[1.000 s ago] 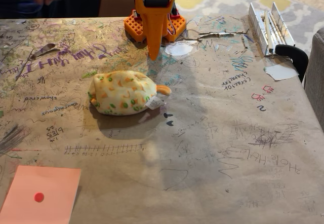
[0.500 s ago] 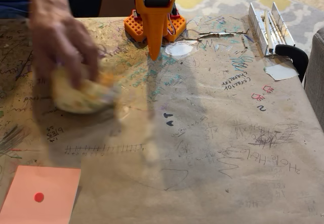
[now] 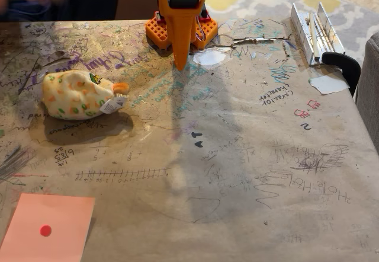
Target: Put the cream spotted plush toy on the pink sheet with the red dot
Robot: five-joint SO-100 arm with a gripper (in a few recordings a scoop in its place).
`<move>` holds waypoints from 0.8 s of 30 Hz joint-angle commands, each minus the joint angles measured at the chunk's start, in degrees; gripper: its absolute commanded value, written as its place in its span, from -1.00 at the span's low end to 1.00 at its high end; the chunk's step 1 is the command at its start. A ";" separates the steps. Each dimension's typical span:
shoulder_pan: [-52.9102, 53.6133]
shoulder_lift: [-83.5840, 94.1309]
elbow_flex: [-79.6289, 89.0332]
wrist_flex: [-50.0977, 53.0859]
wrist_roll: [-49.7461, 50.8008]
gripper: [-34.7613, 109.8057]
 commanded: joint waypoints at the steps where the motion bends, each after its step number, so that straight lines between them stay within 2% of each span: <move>1: -0.62 0.35 -0.62 -0.97 -0.97 -0.52; 24: 0.35 0.35 -0.53 -1.14 -0.70 -0.52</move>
